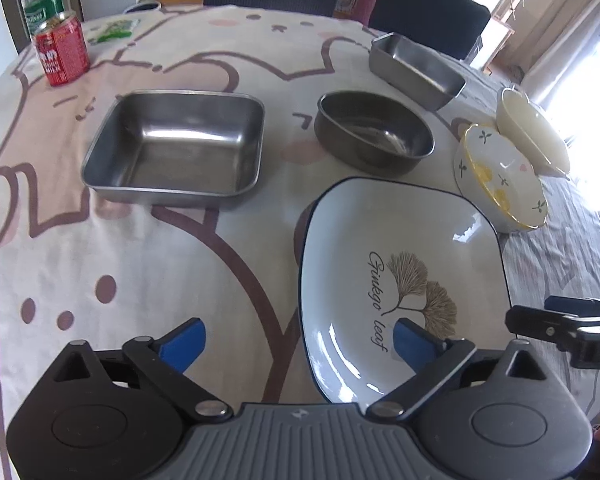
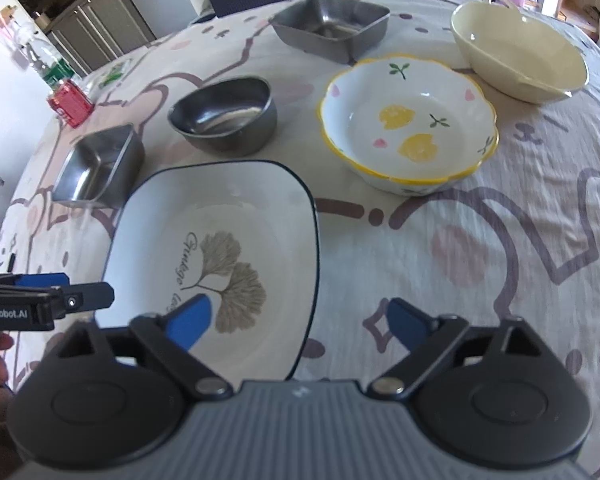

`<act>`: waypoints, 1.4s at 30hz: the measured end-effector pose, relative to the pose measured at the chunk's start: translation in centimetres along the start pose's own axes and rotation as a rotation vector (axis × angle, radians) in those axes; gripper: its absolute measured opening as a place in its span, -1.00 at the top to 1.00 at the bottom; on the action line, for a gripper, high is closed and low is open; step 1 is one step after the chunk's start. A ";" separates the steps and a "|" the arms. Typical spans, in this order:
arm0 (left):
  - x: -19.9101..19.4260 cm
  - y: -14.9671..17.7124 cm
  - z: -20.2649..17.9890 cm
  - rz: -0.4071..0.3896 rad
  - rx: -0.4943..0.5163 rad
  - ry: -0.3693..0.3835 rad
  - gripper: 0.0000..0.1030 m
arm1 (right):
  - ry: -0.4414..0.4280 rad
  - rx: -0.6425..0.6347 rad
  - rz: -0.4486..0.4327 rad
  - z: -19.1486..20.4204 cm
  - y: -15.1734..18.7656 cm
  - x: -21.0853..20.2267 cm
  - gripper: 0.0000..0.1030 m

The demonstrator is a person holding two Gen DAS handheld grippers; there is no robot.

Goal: Organize plates and bowls
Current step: 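Lower the white plate onto the table and open both grippers, then grasp the cream two-handled bowl with the right gripper while the left gripper approaches it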

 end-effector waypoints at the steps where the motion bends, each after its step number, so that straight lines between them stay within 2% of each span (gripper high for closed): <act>1: -0.2 0.0 0.0 -0.007 0.005 -0.001 -0.98 | -0.004 0.004 -0.006 0.0 0.0 -0.3 -0.99; 8: -1.5 -0.1 -0.8 -0.054 0.046 -0.006 -1.00 | -0.008 0.000 -0.036 -0.6 -0.1 -2.1 -0.99; 13: -2.7 -0.6 -1.7 -0.111 0.063 0.009 -1.00 | -0.015 -0.003 -0.099 -1.1 -0.6 -3.7 -0.99; 18: -4.0 -1.6 -3.5 -0.200 0.083 0.038 -1.00 | 0.001 0.047 -0.205 -2.2 -1.4 -6.0 -0.99; 24: -5.1 -3.1 -6.7 -0.301 0.129 0.107 -1.00 | 0.028 0.173 -0.353 -5.4 -2.9 -8.8 -0.99; 29: -5.4 -4.6 -9.7 -0.348 0.172 0.167 -1.00 | 0.031 0.309 -0.433 -9.4 -4.3 -9.7 -0.99; 34: -5.7 -6.7 -12.6 -0.396 0.207 0.229 -1.00 | 0.044 0.510 -0.521 -14.6 -6.0 -9.0 -0.99; 37: -5.7 -8.1 -14.4 -0.428 0.235 0.253 -1.00 | 0.056 0.648 -0.564 -17.8 -7.0 -7.6 -0.99; 42: -4.8 -10.4 -16.7 -0.459 0.276 0.278 -1.00 | -0.009 0.914 -0.596 -22.0 -7.7 -3.5 -0.99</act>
Point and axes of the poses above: each gripper's, at about its wrist camera, not at the fingertips, and x roughly the way its jaws point, z to its left, y to its underside, the point moved 3 cm from there along x, roughly the way its jaws point, and after that the axes turned 9 degrees about -z, right-handed, at the moved point
